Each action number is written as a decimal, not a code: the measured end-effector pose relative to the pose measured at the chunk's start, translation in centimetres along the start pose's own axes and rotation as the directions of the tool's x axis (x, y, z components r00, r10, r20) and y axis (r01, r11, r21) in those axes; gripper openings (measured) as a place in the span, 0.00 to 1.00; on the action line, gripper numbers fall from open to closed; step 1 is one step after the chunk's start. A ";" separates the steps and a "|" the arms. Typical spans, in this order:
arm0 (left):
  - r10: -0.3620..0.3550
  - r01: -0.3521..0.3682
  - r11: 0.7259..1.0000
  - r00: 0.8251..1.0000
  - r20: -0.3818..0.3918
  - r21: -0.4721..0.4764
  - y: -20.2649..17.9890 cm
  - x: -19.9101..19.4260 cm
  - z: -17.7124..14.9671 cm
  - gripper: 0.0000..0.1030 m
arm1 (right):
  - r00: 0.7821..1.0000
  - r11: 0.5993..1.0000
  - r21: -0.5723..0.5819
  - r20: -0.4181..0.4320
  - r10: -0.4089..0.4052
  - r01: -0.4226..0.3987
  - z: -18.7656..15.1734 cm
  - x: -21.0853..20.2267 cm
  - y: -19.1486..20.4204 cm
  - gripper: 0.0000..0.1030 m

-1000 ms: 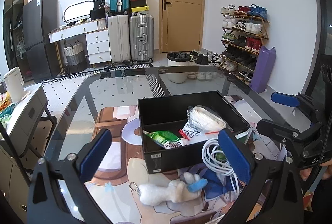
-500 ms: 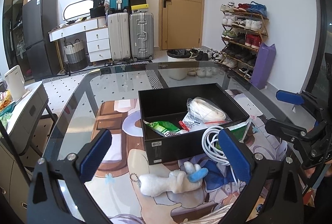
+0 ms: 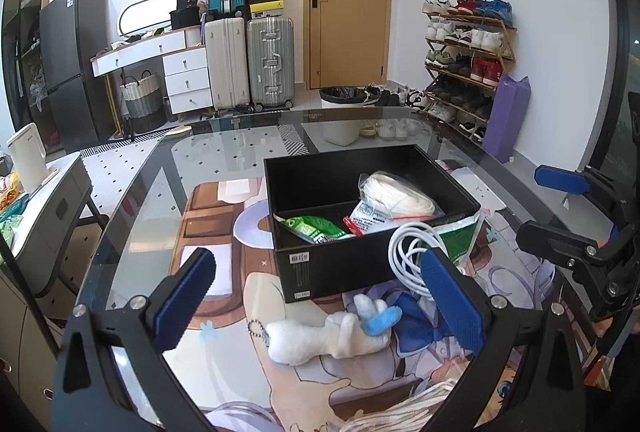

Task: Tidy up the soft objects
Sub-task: 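Move the left gripper toward the white plush toy while the right approaches the white cable, then close the right gripper on the coiled white cable, then close the left gripper on the white plush toy while the right holds the cable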

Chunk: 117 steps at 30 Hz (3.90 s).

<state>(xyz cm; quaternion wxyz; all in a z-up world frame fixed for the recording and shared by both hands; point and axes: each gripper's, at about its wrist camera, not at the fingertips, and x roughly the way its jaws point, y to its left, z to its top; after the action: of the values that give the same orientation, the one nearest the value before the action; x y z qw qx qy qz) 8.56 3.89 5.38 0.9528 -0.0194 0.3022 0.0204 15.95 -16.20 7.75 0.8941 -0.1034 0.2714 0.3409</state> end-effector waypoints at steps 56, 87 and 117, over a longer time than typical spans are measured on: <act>-0.037 0.038 0.999 0.970 -0.239 0.000 0.4 3.4 -4.0 1.00 | 0.964 0.993 0.068 -0.244 0.108 -0.095 -4.0 7.7 2.2 0.95; -0.034 0.043 0.999 0.963 -0.268 0.027 -0.6 3.8 -4.1 1.00 | 0.952 0.980 0.073 -0.235 0.197 -0.185 -4.0 7.4 2.4 0.33; 0.012 -0.004 1.000 0.940 -0.342 0.026 -1.3 6.4 -4.3 1.00 | 0.961 0.980 0.058 -0.190 0.200 -0.192 -3.6 5.8 1.9 0.26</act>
<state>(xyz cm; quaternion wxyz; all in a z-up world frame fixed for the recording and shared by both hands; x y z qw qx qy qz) 11.38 2.60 -1.75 0.8859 -0.0095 0.4635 0.0168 16.83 -12.91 1.57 0.8268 -0.0914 0.3733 0.4107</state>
